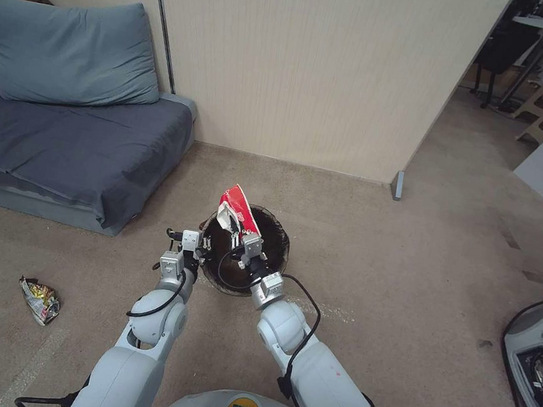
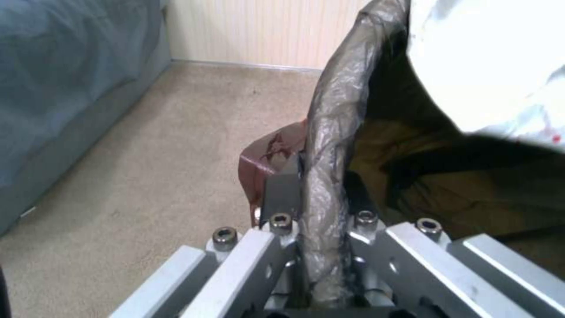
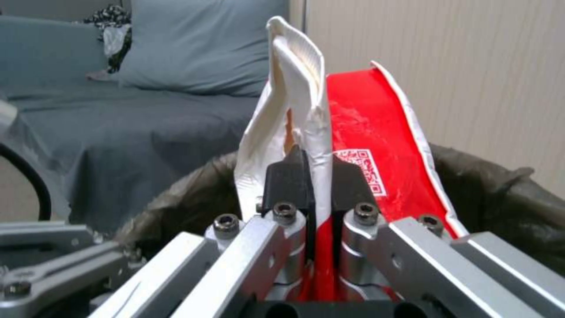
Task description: Pick up the trash bin, then pick up the garbage from the floor and place it into the trash bin.
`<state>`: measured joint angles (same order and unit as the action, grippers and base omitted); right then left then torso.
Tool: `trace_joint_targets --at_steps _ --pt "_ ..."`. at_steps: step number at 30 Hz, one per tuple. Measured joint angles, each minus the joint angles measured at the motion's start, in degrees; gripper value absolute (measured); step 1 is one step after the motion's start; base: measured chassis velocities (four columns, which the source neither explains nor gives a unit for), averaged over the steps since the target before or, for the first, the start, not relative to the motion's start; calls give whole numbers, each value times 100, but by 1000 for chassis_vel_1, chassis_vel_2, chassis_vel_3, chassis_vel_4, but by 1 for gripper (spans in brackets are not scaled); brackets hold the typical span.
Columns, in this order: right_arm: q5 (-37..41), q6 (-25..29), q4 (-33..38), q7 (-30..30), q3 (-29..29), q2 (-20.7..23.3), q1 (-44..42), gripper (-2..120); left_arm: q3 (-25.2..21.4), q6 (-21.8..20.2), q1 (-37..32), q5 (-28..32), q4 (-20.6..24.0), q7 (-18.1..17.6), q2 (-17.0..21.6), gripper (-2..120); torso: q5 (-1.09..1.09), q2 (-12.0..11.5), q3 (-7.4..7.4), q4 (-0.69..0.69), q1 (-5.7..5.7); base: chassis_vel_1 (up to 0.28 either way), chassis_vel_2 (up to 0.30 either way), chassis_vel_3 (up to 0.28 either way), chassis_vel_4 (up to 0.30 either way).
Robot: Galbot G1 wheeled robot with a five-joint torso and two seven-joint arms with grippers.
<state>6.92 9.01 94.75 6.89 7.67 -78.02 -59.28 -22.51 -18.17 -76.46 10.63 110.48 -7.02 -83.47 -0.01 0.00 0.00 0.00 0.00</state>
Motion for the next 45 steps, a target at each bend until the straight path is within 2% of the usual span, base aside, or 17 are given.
trace_joint_targets --at_steps 16,19,22,23,26,27,33,34,35,37,39,41,43,45 --pt "-189 171 -298 -19 -68 -77 -233 0 -26 -12 31 1 9 -21 -17 2 1 0 0 1 0 0 0 0 0" --pt "-194 164 -298 -20 -78 -73 -254 5 -19 -12 41 3 10 -20 -19 2 1 0 0 0 0 0 0 0 0" --pt "-213 147 -331 -15 -79 -71 -269 18 -10 -9 51 6 15 -15 -25 2 1 0 0 0 0 0 0 0 0" --pt "-213 147 -331 -15 -79 -71 -269 18 -10 -9 51 6 15 -15 -25 2 1 0 0 0 0 0 0 0 0" --pt "-226 152 -340 -15 -76 -71 -277 28 -16 -9 51 6 15 -16 -24 2 1 0 0 0 0 0 0 0 0" --pt "-230 155 -340 -14 -75 -71 -279 37 -18 -9 51 7 15 -16 -22 2 1 0 0 1 0 0 0 0 0" --pt "-231 156 -340 -14 -75 -71 -282 37 -18 -9 51 10 15 -16 -21 2 1 0 0 1 0 0 0 0 0" --pt "-231 157 -340 -14 -75 -71 -285 57 -18 -9 51 12 15 -16 -22 2 0 0 0 1 0 0 0 0 0" --pt "-231 157 -340 -14 -75 -71 -285 57 -18 -9 51 12 15 -16 -22 2 0 0 0 1 0 0 0 0 0" --pt "-232 158 -339 -12 -75 -69 -290 70 -17 -9 51 18 15 -17 -19 2 0 0 0 0 0 0 0 0 0" --pt "-232 158 -338 -12 -75 -69 -291 72 -17 -9 51 18 15 -18 -18 2 1 0 0 0 0 0 0 0 0" --pt "-239 161 -331 -11 -75 -63 -304 84 -16 -9 52 26 15 -24 -13 2 1 0 0 1 0 0 0 0 0" --pt "-240 161 -328 -11 -75 -62 -307 86 -16 -9 52 28 15 -23 -11 2 1 0 0 1 0 0 0 0 0" --pt "-244 163 -291 -10 -75 -49 -330 99 -10 -17 54 45 20 -28 -3 2 0 0 0 0 0 0 0 0 0"
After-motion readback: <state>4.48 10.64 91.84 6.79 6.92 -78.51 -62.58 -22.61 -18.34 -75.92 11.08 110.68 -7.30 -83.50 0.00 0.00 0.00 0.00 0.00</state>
